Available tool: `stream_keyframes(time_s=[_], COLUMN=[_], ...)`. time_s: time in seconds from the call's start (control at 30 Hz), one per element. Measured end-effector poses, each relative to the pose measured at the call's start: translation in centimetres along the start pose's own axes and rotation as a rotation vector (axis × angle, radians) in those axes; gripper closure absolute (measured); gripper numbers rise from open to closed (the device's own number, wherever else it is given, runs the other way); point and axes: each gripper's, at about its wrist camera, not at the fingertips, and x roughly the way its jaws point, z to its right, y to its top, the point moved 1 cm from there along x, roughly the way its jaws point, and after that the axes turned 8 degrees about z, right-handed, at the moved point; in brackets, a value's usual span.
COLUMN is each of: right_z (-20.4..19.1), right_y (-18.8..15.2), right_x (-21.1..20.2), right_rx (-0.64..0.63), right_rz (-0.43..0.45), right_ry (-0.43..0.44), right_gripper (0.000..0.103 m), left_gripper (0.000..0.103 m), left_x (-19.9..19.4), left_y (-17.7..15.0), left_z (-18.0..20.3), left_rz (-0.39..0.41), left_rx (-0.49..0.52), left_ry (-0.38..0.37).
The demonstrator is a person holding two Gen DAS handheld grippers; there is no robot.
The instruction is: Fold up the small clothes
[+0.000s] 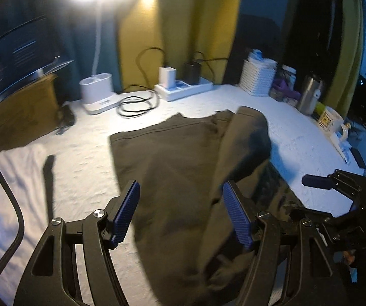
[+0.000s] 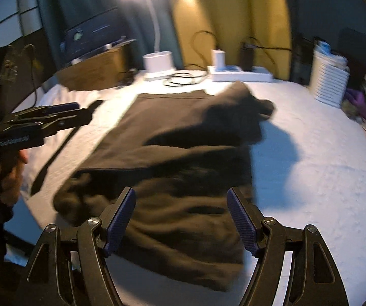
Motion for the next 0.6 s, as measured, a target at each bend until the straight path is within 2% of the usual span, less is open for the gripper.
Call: stream_keyframes(time_s=[0.27,0.6], right_z=[5.9,13.0], right_y=[-0.9,-1.1], right_x=[1.0,1.4], right_rx=[0.054,0.137], right_rz=[-0.013,0.017], right_ry=[-0.033,-0.058], right_gripper=[0.028,0.028], left_gripper=[0.035,0.035], left_x=[3.1,7.4], left_y=[1.2,2.2], left_z=[4.9,11.4], left_rz=[-0.059,-0.139], left_rx=[0.067,0.191], left_ry=[-0.011,-0.034])
